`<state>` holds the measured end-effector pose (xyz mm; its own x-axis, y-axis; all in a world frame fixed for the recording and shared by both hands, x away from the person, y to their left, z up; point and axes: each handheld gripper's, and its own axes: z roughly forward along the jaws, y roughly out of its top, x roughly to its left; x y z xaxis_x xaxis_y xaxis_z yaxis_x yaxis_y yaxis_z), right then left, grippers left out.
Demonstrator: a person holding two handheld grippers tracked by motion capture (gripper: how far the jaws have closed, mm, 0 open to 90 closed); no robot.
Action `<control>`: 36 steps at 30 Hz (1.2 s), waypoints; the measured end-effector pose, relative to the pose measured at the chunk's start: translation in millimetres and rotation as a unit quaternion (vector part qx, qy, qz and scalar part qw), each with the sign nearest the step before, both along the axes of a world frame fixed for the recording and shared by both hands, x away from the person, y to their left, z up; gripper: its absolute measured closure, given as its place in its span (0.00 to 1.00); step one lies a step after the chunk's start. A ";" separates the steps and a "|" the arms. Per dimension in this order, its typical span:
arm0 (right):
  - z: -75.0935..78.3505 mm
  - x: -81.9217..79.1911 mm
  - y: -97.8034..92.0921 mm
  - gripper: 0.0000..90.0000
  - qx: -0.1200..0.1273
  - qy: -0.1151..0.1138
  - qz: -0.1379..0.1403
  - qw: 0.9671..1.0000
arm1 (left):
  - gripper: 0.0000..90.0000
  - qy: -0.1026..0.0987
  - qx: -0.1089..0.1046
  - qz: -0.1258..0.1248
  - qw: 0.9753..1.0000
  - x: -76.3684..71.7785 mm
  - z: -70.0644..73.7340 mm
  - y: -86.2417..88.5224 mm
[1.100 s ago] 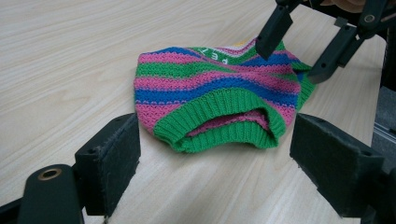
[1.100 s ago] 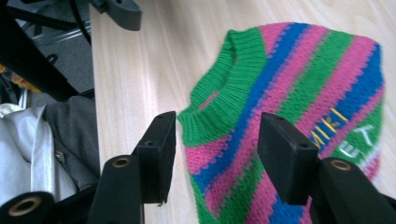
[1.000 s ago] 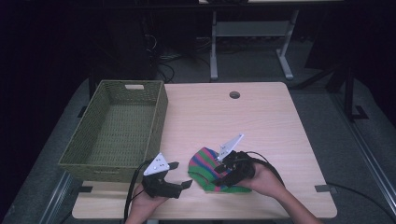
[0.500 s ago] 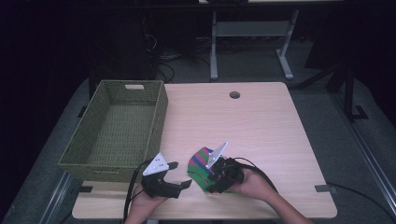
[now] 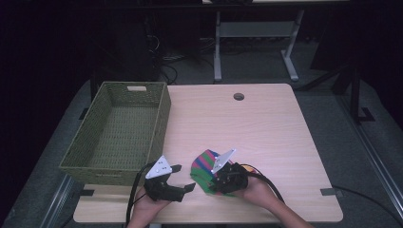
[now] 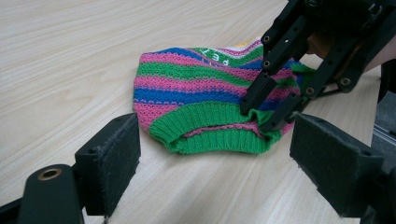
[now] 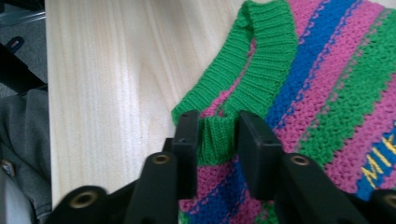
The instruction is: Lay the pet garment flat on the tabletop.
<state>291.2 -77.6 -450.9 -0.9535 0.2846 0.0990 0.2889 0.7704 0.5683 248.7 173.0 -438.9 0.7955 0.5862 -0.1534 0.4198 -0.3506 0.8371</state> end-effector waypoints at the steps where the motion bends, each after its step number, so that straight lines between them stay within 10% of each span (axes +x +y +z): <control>1: -0.1 0.4 0.0 0.80 0.000 0.001 -0.001 1.000 | 0.18 0.001 -0.001 0.000 1.000 0.2 -0.2 0.1; 36: 35.2 6.3 -14.6 0.91 0.038 0.008 -0.011 0.999 | 0.18 -0.005 -0.016 0.003 1.000 0.3 1.9 4.0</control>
<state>297.5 -92.2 -415.7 -0.9450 0.2970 0.1369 0.3157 0.7187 0.6195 249.0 177.0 -437.0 0.7940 0.5852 -0.1647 0.4138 -0.3216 0.8517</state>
